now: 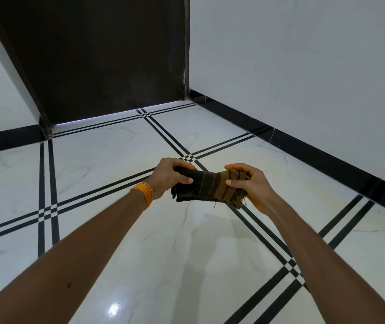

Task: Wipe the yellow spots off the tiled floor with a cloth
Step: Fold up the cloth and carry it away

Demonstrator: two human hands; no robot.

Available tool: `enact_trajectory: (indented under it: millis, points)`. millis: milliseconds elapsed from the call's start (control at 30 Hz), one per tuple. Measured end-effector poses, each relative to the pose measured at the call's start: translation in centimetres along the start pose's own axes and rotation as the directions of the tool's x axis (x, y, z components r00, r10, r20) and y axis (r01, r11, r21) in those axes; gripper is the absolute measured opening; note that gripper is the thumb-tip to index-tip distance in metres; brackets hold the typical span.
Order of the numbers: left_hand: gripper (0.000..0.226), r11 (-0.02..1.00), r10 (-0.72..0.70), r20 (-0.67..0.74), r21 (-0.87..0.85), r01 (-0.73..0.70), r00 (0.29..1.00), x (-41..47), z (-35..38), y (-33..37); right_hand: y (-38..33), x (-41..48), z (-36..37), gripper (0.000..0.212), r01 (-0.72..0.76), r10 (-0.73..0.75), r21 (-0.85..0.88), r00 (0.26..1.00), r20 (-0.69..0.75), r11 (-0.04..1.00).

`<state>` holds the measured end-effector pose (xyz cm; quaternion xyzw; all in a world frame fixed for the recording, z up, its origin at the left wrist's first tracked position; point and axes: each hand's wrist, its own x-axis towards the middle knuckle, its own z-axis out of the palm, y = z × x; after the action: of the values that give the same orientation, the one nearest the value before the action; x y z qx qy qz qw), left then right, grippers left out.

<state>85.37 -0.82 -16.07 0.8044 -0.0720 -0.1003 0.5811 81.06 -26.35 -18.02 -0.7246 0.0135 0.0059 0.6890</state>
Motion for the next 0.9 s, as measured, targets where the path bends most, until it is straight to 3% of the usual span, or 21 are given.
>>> enact_trajectory:
  millis: [167,300,400,467,567,667,733,833,900]
  points:
    - [0.038,0.965,0.152,-0.052,0.222,-0.137,0.987,0.1,-0.1,-0.7,-0.1,0.1,-0.4,0.036,0.023,-0.021,-0.211,1.0,0.01,0.977]
    - [0.019,0.896,0.278,-0.115,0.389,-0.215,0.954,-0.1,0.4,-0.9,0.4,0.7,-0.2,0.008,0.089,-0.133,-0.399,0.988,-0.083,0.913]
    - [0.021,0.872,0.308,-0.135,0.437,-0.223,0.942,0.3,0.4,-0.9,0.5,1.4,-0.2,0.006,0.139,-0.202,-0.496,0.977,-0.074,0.857]
    - [0.024,0.882,0.284,-0.106,0.418,-0.216,0.953,0.4,0.3,-0.9,0.4,1.8,-0.5,0.008,0.095,-0.144,-0.453,0.987,-0.074,0.886]
    - [0.024,0.934,0.163,-0.035,0.327,-0.143,0.986,0.2,0.1,-0.9,-0.2,1.3,-0.4,0.022,0.013,-0.021,-0.186,0.999,-0.041,0.983]
    - [0.015,0.97,0.008,0.075,0.243,-0.026,0.997,0.0,-0.1,-0.8,-1.3,0.5,0.6,0.029,0.043,-0.042,-0.098,0.999,0.012,0.994]
    - [0.015,0.976,-0.055,0.155,0.218,0.02,0.986,-0.4,0.0,-0.5,-2.3,0.3,1.3,0.024,0.036,-0.03,-0.088,0.997,0.07,0.995]
    - [0.051,0.992,-0.072,0.342,0.12,0.032,0.937,-1.3,1.4,1.3,-4.0,0.1,1.9,0.019,0.035,0.016,-0.215,0.973,0.229,0.976]
    - [0.058,0.998,-0.034,0.431,0.068,0.005,0.902,-1.5,2.7,2.3,-4.7,0.1,2.1,0.015,0.075,0.031,-0.304,0.943,0.33,0.95]
